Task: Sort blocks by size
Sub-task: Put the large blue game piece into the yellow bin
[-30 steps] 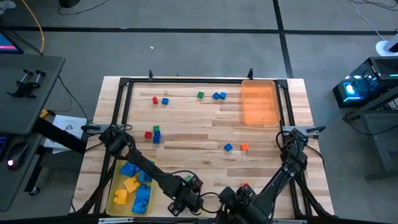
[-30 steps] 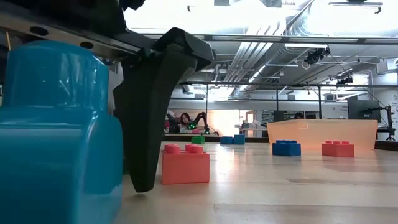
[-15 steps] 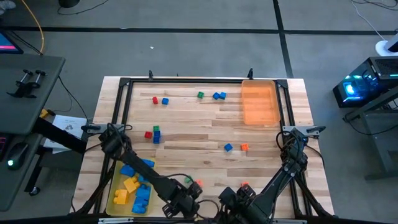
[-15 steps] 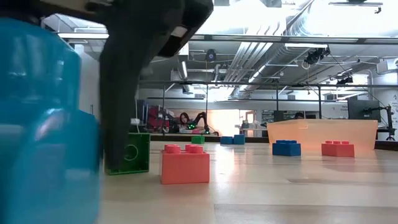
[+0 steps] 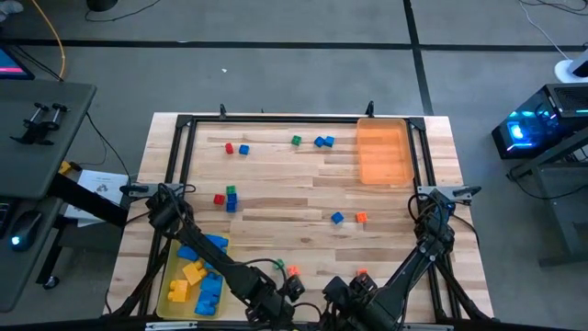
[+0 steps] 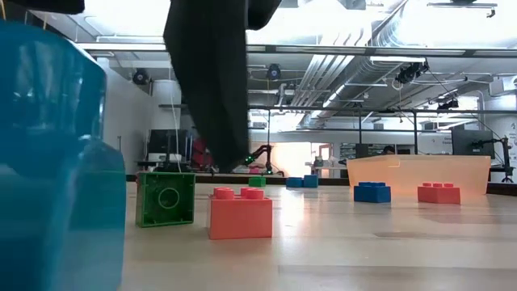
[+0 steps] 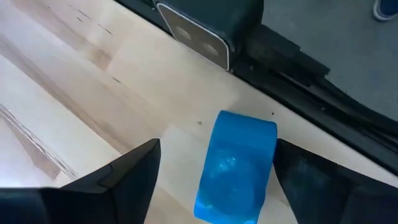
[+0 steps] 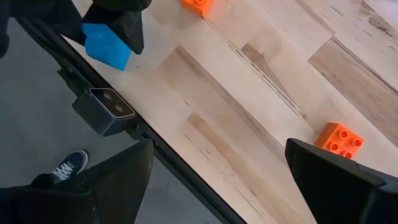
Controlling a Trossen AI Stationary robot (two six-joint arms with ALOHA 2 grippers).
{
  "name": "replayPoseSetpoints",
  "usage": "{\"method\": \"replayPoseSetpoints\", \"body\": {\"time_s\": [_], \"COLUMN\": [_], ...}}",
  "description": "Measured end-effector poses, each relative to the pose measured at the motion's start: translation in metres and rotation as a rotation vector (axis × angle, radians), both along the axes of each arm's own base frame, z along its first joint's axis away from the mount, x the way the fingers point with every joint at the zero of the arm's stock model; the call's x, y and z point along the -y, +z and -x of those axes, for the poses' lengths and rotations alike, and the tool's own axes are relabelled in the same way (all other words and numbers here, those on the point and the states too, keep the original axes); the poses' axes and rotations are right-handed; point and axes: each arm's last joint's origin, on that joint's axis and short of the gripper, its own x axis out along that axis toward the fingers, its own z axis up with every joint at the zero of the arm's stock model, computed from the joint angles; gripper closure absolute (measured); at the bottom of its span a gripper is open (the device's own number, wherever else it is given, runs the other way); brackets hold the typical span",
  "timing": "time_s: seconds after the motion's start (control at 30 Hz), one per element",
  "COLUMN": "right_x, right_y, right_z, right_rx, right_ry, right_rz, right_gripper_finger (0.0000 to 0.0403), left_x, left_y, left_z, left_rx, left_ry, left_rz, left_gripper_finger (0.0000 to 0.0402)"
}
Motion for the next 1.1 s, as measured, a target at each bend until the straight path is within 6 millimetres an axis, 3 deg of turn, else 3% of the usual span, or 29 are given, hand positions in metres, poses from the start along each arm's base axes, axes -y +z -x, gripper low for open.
{"method": "replayPoseSetpoints", "body": {"time_s": [0.27, 0.57, 0.67, 0.77, 0.9, 1.0, 1.1], "right_x": [-0.001, -0.002, -0.002, -0.002, -0.001, -0.002, 0.001], "right_y": [0.0, 0.0, 0.0, 0.0, 0.0, 0.0, 0.0], "right_z": [-0.001, -0.001, -0.001, -0.002, -0.002, 0.001, 0.005], "right_rx": [0.011, 0.015, 0.016, 0.017, 0.026, 0.034, 0.007], "right_ry": [0.0, 0.0, 0.0, 0.0, 0.0, 0.0, -0.002], "right_rz": [-0.012, -0.017, -0.016, -0.017, -0.007, 0.023, 0.064], "right_gripper_finger": [0.0041, 0.0041, 0.0041, 0.0041, 0.0041, 0.0041, 0.0041], "left_x": [-0.001, -0.002, -0.007, -0.024, -0.053, -0.071, -0.083], "left_y": [-0.001, 0.0, 0.003, 0.021, 0.068, 0.095, 0.115], "left_z": [0.001, -0.001, -0.001, 0.0, 0.012, 0.031, 0.065], "left_rx": [-0.02, -0.042, -0.045, -0.044, -0.036, -0.005, 0.084], "left_ry": [0.011, 0.155, 0.19, 0.276, 0.42, 0.556, 0.731], "left_rz": [-0.01, 0.062, 0.044, -0.035, -0.022, 0.029, 0.114], "left_gripper_finger": [0.0186, 0.0305, 0.0313, 0.0313, 0.0313, 0.0313, 0.0313]}}
